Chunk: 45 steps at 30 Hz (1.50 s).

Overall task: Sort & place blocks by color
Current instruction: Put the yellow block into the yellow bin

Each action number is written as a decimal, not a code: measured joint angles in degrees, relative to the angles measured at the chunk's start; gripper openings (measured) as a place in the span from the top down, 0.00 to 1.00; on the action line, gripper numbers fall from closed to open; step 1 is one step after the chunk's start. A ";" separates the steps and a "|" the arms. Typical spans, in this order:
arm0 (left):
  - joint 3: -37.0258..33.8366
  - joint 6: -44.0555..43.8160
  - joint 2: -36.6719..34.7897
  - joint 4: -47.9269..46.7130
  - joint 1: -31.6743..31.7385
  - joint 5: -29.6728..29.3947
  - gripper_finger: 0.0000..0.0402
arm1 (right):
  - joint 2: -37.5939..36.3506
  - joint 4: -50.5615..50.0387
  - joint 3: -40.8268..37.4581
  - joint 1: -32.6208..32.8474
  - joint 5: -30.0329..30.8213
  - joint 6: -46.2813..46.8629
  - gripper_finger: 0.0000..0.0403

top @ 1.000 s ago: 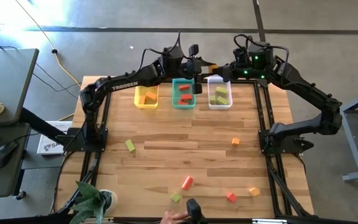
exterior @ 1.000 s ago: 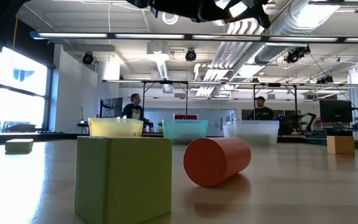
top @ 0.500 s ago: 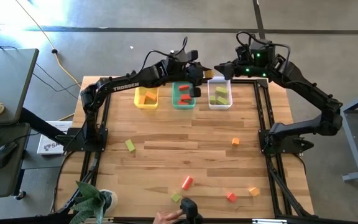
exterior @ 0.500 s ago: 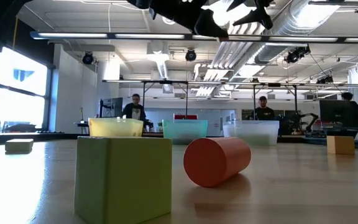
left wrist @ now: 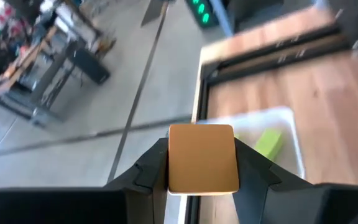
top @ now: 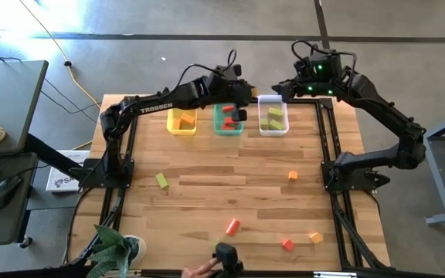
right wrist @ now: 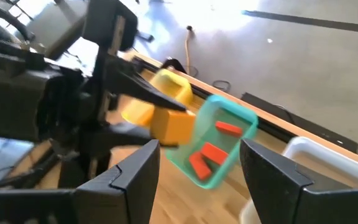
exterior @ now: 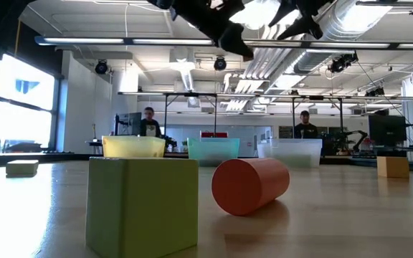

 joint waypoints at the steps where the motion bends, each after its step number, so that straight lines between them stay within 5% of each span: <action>1: 0.00 -0.01 -0.01 -1.17 0.00 -1.39 0.74 | 0.00 -0.83 0.00 -0.18 0.11 -0.53 0.48; 10: 0.00 -3.82 -0.05 -16.58 0.00 -22.14 0.74 | 0.00 -7.28 0.00 -0.41 7.18 -5.68 0.48; 15: 0.00 -14.36 -0.10 -27.74 0.49 -26.91 0.74 | 0.02 -8.26 0.00 -0.41 8.48 -8.21 0.48; 27: 0.02 -42.12 0.34 -49.34 6.18 -26.18 0.74 | 0.02 -9.01 0.00 -0.41 8.51 -14.75 0.48; 39: -5.09 -49.42 0.44 -56.62 11.74 -14.20 0.74 | 0.02 -9.04 0.00 -0.41 8.51 -16.38 0.48; 45: -8.15 -51.11 0.47 -54.94 12.92 -12.89 0.73 | 0.02 -9.04 0.00 -0.41 8.50 -16.39 0.48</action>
